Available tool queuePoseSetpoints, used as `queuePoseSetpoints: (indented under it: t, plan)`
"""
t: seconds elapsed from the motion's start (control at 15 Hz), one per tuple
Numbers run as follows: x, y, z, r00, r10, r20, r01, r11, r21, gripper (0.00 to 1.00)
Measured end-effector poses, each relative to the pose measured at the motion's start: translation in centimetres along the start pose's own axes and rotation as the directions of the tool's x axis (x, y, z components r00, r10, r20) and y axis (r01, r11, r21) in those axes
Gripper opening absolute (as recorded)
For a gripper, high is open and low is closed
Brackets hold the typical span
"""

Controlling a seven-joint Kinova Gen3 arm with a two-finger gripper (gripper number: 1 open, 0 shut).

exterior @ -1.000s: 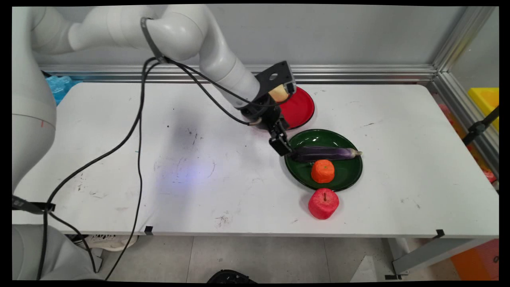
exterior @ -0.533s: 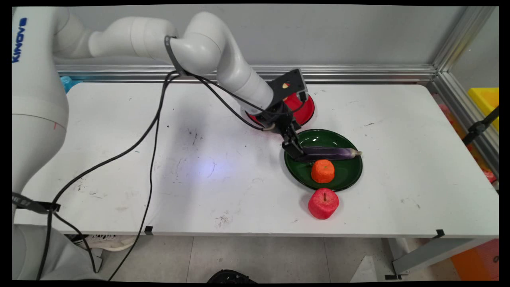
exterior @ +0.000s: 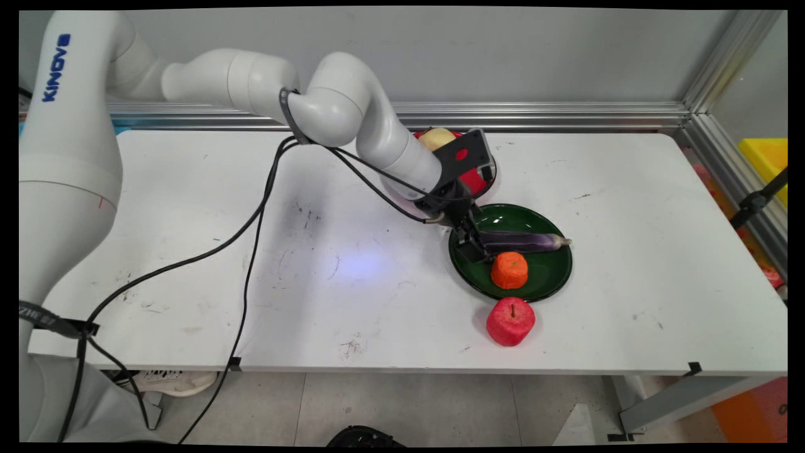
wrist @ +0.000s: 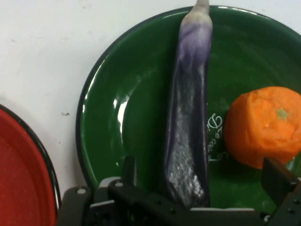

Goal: Pick up the eggplant from the green plate

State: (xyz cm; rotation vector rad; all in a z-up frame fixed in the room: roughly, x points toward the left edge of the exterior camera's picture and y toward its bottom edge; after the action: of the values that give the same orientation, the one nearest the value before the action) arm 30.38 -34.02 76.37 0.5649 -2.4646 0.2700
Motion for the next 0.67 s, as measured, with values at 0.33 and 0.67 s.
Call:
queuePoseSetpoints:
  t: [0.33,0.67]
  plan:
    - [-0.4,0.2,0.9,1.000,0.001,-0.004,-0.001,1.000,0.005,1.00]
    - [-0.7,0.4,1.3,1.000,0.002,-0.009,-0.002,1.000,0.005,0.00]
